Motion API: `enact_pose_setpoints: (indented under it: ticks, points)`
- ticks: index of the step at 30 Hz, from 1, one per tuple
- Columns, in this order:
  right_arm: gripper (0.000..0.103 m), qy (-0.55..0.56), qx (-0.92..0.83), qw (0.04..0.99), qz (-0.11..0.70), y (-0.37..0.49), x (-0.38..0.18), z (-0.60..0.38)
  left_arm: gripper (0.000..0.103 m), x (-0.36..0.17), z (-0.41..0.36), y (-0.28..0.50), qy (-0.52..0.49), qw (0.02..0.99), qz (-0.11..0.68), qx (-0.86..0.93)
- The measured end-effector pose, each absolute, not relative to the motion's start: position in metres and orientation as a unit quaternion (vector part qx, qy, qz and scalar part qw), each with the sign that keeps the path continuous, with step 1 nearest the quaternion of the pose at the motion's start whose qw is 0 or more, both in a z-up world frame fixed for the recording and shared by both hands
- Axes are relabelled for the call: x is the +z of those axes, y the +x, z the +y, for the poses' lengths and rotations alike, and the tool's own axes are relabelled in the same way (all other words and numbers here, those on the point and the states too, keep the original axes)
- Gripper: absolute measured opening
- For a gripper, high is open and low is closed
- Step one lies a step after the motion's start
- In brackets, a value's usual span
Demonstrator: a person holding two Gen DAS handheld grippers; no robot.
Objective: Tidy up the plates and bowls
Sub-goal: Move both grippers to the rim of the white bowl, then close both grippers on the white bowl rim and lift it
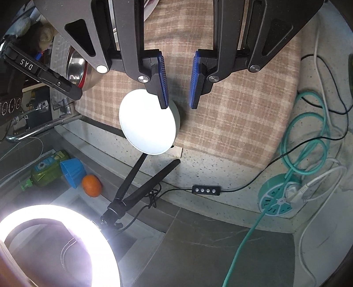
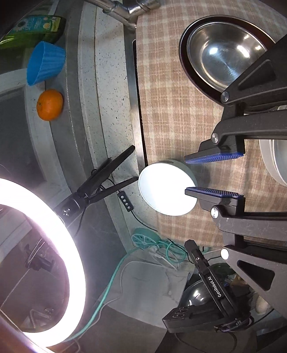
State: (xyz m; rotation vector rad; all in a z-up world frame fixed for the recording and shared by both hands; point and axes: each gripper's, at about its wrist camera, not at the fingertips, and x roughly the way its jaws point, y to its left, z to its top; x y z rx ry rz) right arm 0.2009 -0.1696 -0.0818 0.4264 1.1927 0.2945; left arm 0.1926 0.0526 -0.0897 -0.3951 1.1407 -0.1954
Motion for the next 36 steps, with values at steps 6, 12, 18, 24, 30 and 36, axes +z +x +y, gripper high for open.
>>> enact_pose_setpoints:
  ticks: [6, 12, 18, 24, 30, 36]
  points:
    - [0.02, 0.195, 0.127, 0.789, 0.569, 0.22, -0.101, -0.163, 0.017, -0.105, 0.046, 0.213, -0.185, 0.809, 0.551, -0.092]
    - [0.02, 0.199, 0.116, 0.778, 0.585, 0.238, -0.121, -0.161, 0.017, -0.116, 0.04, 0.228, -0.177, 0.805, 0.56, -0.084]
    - [0.02, 0.191, 0.117, 0.776, 0.59, 0.248, -0.138, -0.158, 0.017, -0.127, 0.036, 0.24, -0.17, 0.799, 0.57, -0.085]
    - [0.02, 0.183, 0.112, 0.773, 0.596, 0.256, -0.153, -0.155, 0.017, -0.134, 0.032, 0.245, -0.165, 0.796, 0.576, -0.084]
    - [0.016, 0.171, 0.117, 0.773, 0.599, 0.259, -0.157, -0.15, 0.017, -0.138, 0.029, 0.247, -0.162, 0.796, 0.576, -0.089]
    - [0.008, 0.165, 0.123, 0.772, 0.602, 0.259, -0.158, -0.147, 0.008, -0.139, 0.025, 0.249, -0.158, 0.796, 0.576, -0.095]
